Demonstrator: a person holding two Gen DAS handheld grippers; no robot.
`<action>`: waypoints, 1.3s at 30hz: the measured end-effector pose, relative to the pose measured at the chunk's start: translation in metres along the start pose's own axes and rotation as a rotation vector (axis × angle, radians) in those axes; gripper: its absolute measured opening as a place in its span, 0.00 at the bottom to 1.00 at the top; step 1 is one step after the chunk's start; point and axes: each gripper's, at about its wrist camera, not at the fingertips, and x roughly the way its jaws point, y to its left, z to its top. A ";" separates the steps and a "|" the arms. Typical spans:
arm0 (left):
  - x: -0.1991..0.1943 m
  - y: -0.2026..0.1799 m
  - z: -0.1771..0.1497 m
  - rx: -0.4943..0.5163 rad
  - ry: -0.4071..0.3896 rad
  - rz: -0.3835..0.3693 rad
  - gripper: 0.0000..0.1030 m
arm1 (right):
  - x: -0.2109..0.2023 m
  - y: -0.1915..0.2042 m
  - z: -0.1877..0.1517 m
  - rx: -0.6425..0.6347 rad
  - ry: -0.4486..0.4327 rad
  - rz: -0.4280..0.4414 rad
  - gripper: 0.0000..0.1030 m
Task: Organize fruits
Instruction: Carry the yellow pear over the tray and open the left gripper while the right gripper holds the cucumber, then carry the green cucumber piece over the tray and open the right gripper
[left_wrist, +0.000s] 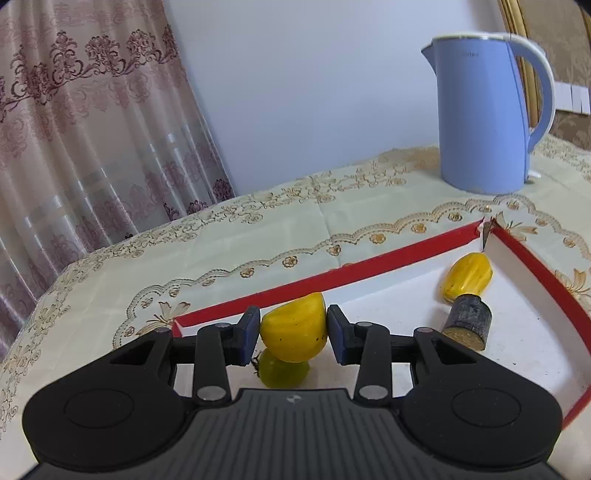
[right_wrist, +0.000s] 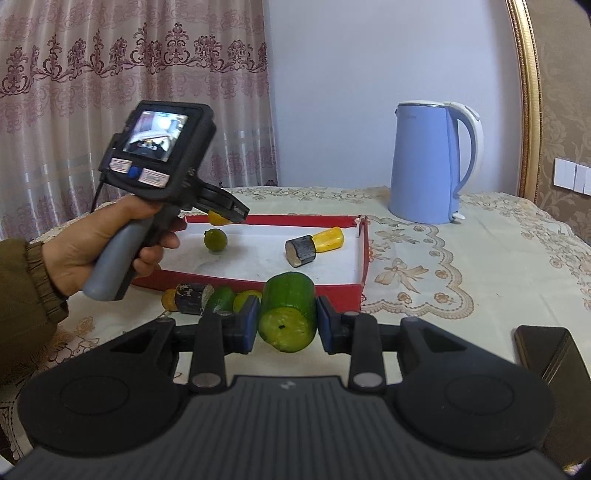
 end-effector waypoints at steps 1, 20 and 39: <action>0.002 -0.001 0.000 0.001 0.009 0.002 0.38 | -0.001 -0.001 0.000 0.004 -0.002 -0.003 0.30; -0.046 -0.001 0.005 0.055 -0.077 0.094 0.62 | -0.009 -0.004 -0.002 0.017 -0.022 -0.001 0.30; -0.163 0.043 -0.112 -0.122 -0.242 0.200 0.83 | 0.006 0.001 0.018 -0.014 -0.066 0.001 0.30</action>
